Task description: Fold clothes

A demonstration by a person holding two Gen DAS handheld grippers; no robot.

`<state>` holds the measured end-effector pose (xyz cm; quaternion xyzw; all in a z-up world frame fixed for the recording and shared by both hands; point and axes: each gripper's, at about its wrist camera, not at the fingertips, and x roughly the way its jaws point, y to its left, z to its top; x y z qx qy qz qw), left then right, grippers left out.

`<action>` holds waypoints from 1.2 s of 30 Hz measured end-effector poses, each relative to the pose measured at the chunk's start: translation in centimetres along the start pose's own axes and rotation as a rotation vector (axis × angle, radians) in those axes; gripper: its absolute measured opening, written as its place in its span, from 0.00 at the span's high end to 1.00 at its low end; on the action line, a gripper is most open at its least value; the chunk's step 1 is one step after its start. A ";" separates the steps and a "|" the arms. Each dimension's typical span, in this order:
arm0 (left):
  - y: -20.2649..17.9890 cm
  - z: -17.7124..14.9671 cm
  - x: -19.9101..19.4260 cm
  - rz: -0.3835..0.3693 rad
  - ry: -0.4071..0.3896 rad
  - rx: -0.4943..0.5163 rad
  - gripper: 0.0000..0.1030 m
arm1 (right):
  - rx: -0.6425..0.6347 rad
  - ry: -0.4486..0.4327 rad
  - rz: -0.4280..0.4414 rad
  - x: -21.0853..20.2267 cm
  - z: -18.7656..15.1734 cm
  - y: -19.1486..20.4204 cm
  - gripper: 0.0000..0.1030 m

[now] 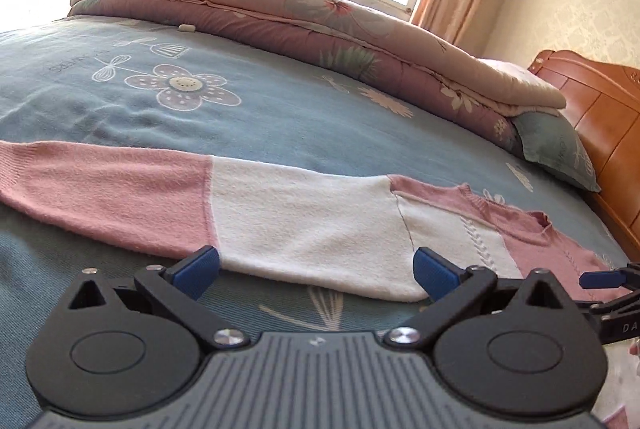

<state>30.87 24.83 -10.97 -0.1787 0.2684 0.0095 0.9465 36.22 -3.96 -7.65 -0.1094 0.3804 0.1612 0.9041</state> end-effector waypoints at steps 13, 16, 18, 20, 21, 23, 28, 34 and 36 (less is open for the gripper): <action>0.5 0.2 1.2 0.064 0.021 0.011 0.01 | -0.070 -0.035 -0.018 5.5 1.8 5.9 0.00; 0.2 0.2 1.1 0.051 0.015 0.008 0.01 | -0.072 -0.022 0.028 2.9 0.4 5.4 0.00; 0.1 0.2 1.1 0.041 0.010 0.006 0.01 | -0.072 -0.001 0.055 1.3 -0.7 5.2 0.00; -0.2 0.3 1.1 0.020 0.008 0.000 0.01 | -0.113 0.010 0.059 0.6 -1.9 6.2 0.00; -0.5 0.3 1.1 0.006 0.011 0.004 0.01 | -0.134 0.016 0.060 0.3 -2.5 6.7 0.00; -1.0 0.1 1.3 -0.015 0.024 0.023 0.01 | -0.154 0.042 0.075 0.4 -3.4 7.9 0.00; -1.9 -0.2 1.7 -0.060 0.089 0.103 0.01 | -0.191 0.019 0.108 0.2 -2.5 9.5 0.00; -0.9 0.0 1.3 -0.006 0.068 0.149 0.01 | -0.066 -0.031 0.047 1.5 1.1 5.7 0.00; 0.0 0.3 1.2 0.015 0.055 0.106 0.01 | -0.010 -0.030 0.024 3.4 2.6 4.4 0.00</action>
